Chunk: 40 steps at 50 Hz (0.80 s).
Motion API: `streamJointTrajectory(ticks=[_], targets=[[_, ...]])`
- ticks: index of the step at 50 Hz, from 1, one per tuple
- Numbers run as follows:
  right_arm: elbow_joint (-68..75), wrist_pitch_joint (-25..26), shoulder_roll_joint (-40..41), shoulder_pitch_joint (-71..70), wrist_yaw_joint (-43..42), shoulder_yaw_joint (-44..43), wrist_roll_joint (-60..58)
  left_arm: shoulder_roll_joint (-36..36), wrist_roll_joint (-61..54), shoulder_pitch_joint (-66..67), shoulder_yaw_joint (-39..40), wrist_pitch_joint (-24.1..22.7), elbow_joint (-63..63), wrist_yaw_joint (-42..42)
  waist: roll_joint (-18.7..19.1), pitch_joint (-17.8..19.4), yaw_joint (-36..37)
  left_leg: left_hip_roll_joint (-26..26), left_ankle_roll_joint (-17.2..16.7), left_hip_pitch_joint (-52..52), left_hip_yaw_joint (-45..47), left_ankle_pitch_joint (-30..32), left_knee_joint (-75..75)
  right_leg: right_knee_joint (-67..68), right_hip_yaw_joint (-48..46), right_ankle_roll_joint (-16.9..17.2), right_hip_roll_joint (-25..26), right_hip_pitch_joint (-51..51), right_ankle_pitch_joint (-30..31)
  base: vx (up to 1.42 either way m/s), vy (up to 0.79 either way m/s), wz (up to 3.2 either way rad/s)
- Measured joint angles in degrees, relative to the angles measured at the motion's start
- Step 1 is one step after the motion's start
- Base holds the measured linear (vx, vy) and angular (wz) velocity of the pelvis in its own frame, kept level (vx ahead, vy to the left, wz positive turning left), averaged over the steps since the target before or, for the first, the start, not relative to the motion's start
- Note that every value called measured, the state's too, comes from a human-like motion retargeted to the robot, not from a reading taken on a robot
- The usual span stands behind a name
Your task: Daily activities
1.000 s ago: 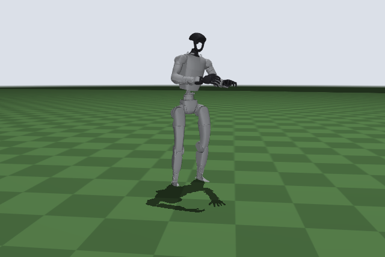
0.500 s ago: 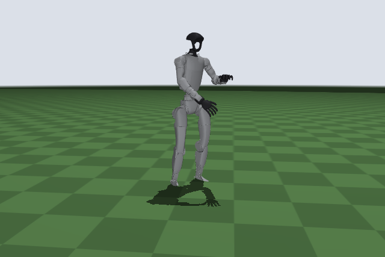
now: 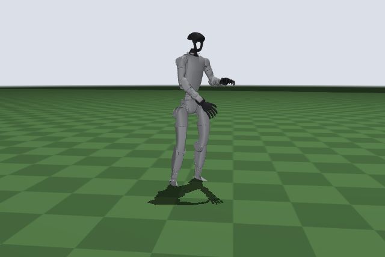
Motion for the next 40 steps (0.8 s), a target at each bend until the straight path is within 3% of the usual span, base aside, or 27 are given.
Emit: streamJointTrajectory(ticks=[25,40], targets=[[7.6,4.2,0.6,-0.3,7.4,1.0,-1.3,-2.6,-7.2,-2.1,-1.3,2.4,1.7,-7.7,-0.9,2.2,0.7,0.0,-1.3,0.8,-3.9,2.1,-3.1,1.1,-4.0,-2.3,-0.5,2.0,0.7,0.0,0.0,0.23],[7.8,5.2,-2.1,0.5,12.5,2.8,-3.6,-6.8,-13.3,-2.6,0.2,5.1,4.9,-6.7,-2.4,4.3,1.3,0.5,-3.0,-1.1,-7.6,3.5,-4.1,1.9,-7.5,-4.3,-0.2,2.3,1.5,-0.02,-0.01,0.39]])
